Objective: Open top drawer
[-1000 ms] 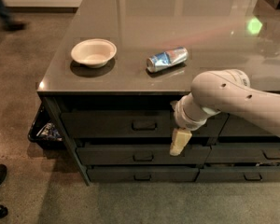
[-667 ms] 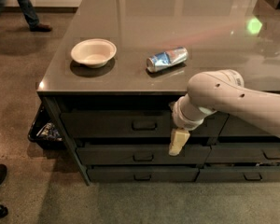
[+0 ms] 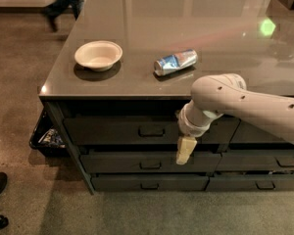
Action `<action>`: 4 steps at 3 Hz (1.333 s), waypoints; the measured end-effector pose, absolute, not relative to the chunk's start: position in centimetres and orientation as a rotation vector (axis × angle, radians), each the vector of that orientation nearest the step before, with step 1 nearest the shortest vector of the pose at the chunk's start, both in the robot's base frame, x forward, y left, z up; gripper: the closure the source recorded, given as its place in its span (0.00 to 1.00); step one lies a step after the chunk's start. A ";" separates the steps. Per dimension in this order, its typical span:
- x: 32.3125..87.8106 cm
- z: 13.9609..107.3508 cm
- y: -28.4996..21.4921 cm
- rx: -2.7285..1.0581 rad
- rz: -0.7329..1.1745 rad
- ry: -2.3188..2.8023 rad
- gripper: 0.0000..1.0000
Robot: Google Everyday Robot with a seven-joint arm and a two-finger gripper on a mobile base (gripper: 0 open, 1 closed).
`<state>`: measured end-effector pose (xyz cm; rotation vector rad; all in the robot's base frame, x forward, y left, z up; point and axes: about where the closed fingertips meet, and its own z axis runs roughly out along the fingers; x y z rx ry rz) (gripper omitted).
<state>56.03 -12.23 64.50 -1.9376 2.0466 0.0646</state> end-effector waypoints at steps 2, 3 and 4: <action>55.6 64.0 -12.1 -1.986 0.137 2.060 0.00; 55.6 62.8 -11.9 -1.992 0.187 2.065 0.00; 55.4 62.4 -11.7 -2.007 0.239 2.070 0.00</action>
Offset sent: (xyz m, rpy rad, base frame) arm -0.0036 0.0013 -0.0042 0.0026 0.0552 0.0233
